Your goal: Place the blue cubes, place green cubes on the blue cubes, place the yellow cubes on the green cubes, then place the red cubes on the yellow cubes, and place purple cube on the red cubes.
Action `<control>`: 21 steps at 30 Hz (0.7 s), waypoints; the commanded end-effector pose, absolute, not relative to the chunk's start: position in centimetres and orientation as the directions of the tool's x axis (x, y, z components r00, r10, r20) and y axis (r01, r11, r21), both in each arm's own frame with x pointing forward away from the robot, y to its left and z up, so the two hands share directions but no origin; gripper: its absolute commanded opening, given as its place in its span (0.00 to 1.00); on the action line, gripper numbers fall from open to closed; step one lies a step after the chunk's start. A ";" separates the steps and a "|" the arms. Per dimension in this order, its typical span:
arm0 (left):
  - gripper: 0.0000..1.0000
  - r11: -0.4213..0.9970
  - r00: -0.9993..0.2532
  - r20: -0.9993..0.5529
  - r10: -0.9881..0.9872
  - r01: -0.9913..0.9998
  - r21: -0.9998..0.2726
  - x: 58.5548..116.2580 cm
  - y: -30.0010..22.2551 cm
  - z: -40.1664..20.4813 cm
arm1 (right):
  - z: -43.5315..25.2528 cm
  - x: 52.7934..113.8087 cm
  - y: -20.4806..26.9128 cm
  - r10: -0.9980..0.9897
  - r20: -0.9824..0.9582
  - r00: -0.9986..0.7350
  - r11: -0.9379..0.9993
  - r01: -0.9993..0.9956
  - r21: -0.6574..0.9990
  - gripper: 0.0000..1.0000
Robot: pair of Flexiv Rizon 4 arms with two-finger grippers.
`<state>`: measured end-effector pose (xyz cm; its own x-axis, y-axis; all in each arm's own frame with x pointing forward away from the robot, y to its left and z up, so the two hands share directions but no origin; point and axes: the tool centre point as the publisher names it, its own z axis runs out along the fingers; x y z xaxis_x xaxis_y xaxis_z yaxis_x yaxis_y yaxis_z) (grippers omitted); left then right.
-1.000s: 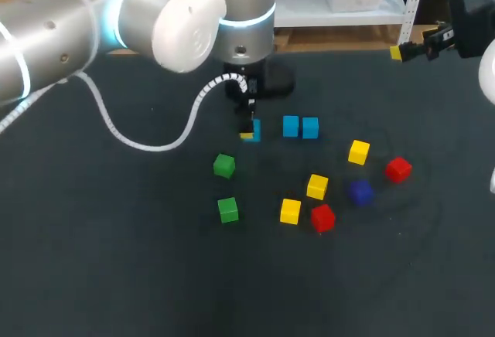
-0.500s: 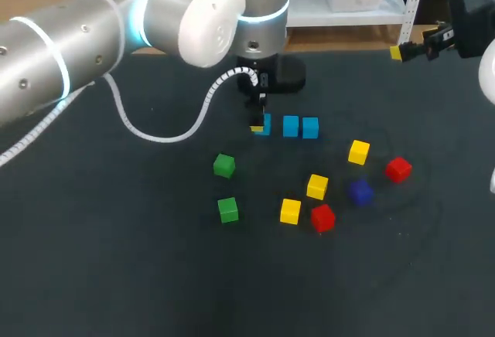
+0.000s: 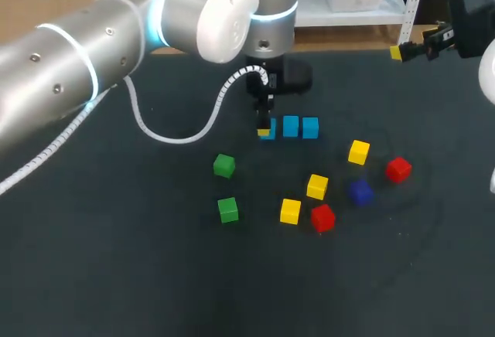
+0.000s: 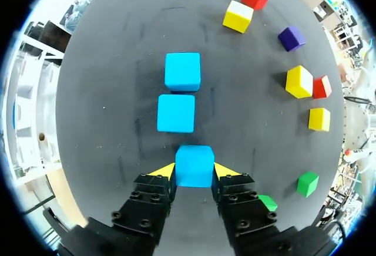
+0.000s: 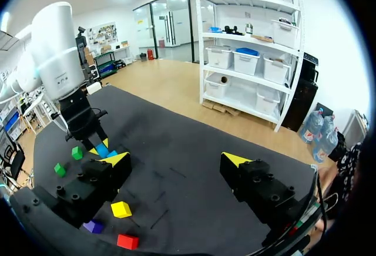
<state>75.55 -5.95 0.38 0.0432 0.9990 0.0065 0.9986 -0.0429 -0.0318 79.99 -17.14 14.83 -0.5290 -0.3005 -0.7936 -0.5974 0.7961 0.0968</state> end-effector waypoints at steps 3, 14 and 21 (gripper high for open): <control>0.00 -0.049 0.049 0.009 0.999 0.997 -0.056 76.1 -6.5 0.3 | 14.8 80.0 -17.2 -0.299 -0.795 -0.527 0.793 -0.601 0.100 1.00; 0.00 -0.051 0.052 0.015 0.999 0.998 -0.049 77.0 -6.7 0.4 | 14.8 80.0 -17.2 -0.299 -0.795 -0.527 0.793 -0.601 0.100 1.00; 0.00 -0.053 0.053 0.004 0.999 0.997 -0.048 77.0 -7.2 0.5 | 14.8 80.0 -17.2 -0.299 -0.795 -0.527 0.793 -0.601 0.100 1.00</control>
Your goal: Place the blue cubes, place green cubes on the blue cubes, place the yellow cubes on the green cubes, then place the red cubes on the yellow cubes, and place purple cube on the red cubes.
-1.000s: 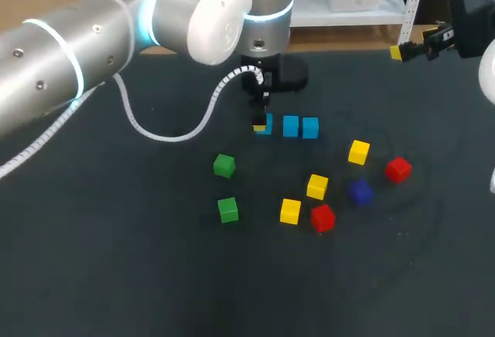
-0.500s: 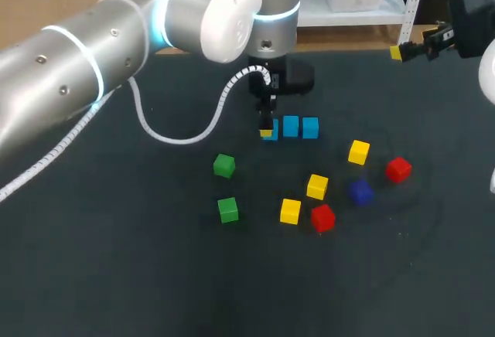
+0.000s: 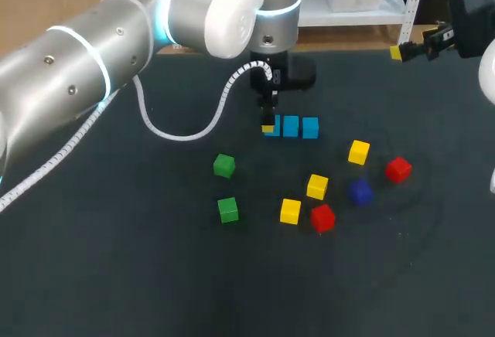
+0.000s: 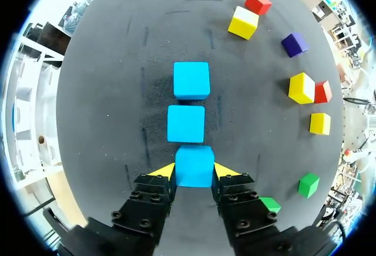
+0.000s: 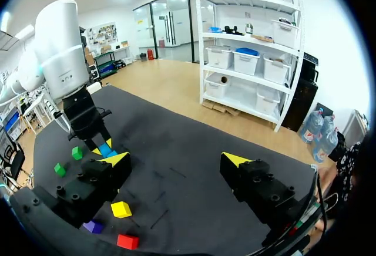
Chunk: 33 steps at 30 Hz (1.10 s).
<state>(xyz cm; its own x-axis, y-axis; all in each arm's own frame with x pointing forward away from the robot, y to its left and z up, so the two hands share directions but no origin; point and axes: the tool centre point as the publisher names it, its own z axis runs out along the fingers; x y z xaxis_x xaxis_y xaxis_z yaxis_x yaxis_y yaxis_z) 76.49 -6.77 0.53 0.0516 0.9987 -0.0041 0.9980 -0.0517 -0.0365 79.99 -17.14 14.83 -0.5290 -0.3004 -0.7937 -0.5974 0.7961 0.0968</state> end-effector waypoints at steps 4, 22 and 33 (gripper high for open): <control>0.00 -0.055 0.056 0.008 0.998 0.997 -0.052 76.9 -7.2 0.2 | 14.8 80.0 -17.2 -0.299 -0.795 -0.527 0.793 -0.601 0.100 1.00; 0.33 -0.045 0.045 0.012 0.999 0.998 -0.053 76.8 -6.9 0.0 | 14.8 80.0 -17.2 -0.299 -0.795 -0.527 0.793 -0.601 0.100 1.00; 1.00 -0.008 0.007 -0.021 1.000 0.998 -0.064 76.5 -6.4 0.6 | 14.8 80.0 -17.2 -0.299 -0.795 -0.527 0.793 -0.601 0.100 1.00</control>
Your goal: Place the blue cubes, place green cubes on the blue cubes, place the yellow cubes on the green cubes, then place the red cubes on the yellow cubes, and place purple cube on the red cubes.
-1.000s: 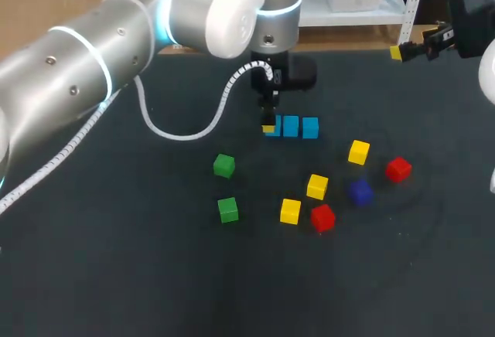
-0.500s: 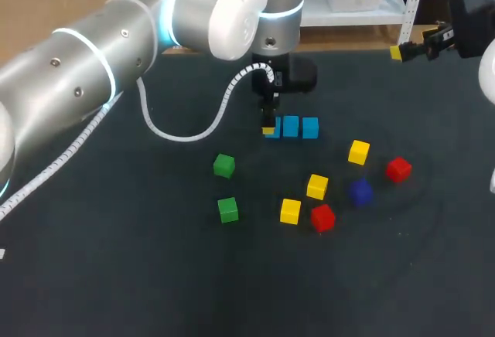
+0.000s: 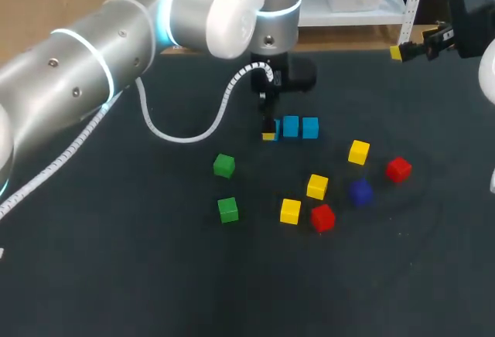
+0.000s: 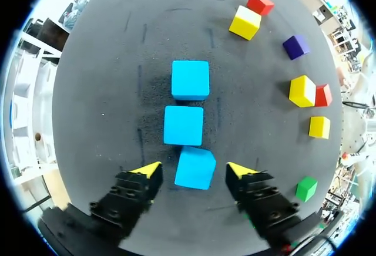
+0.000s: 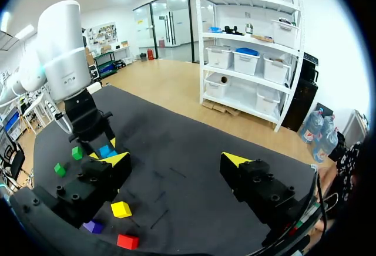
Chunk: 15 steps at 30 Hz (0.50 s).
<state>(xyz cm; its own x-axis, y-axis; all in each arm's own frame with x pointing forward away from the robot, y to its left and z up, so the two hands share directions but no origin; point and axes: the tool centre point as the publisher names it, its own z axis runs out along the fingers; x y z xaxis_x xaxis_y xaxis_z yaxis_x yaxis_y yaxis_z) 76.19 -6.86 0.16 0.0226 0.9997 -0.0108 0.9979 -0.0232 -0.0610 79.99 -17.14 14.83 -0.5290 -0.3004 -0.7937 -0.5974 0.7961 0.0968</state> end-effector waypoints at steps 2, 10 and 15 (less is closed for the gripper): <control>1.00 0.010 -0.012 -0.024 1.000 0.998 -0.057 76.6 -5.9 0.8 | 14.8 80.0 -17.2 -0.299 -0.795 -0.527 0.793 -0.601 0.100 1.00; 1.00 0.042 -0.045 -0.062 0.997 0.998 -0.043 76.6 -6.2 0.5 | 14.8 80.0 -17.2 -0.299 -0.795 -0.527 0.793 -0.601 0.100 1.00; 1.00 0.035 -0.038 -0.081 0.996 0.999 -0.033 76.5 -7.0 0.5 | 14.8 80.0 -17.2 -0.299 -0.795 -0.527 0.793 -0.601 0.100 1.00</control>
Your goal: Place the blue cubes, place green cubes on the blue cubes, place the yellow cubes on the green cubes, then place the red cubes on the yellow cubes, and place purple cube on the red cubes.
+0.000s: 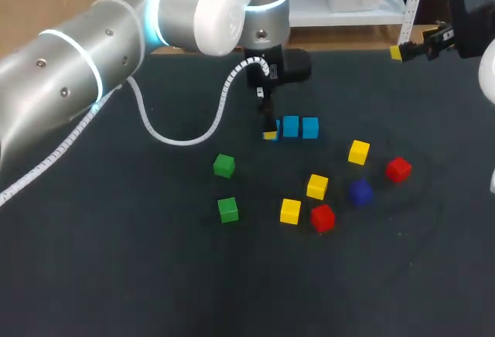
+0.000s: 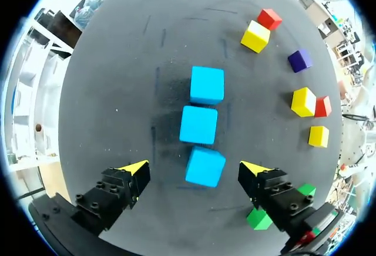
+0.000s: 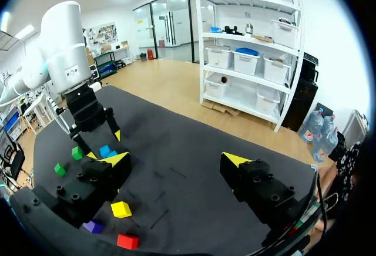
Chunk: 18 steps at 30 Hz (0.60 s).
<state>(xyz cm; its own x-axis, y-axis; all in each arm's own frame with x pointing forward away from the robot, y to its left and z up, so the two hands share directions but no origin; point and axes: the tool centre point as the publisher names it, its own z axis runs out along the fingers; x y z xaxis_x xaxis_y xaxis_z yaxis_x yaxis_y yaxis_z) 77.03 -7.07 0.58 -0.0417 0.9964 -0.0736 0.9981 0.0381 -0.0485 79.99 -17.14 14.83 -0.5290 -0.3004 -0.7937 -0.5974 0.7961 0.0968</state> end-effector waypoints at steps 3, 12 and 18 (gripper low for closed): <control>1.00 0.034 -0.036 -0.076 0.996 0.999 -0.024 76.7 -7.1 0.3 | 14.8 80.0 -17.2 -0.299 -0.795 -0.527 0.793 -0.601 0.100 1.00; 1.00 0.050 -0.049 -0.075 0.996 0.999 0.020 77.4 -6.8 0.2 | 14.8 80.0 -17.2 -0.299 -0.795 -0.527 0.793 -0.601 0.100 1.00; 0.57 0.051 -0.049 -0.086 0.995 0.998 0.021 77.5 -7.0 0.3 | 14.8 80.0 -17.2 -0.299 -0.795 -0.527 0.793 -0.601 0.100 1.00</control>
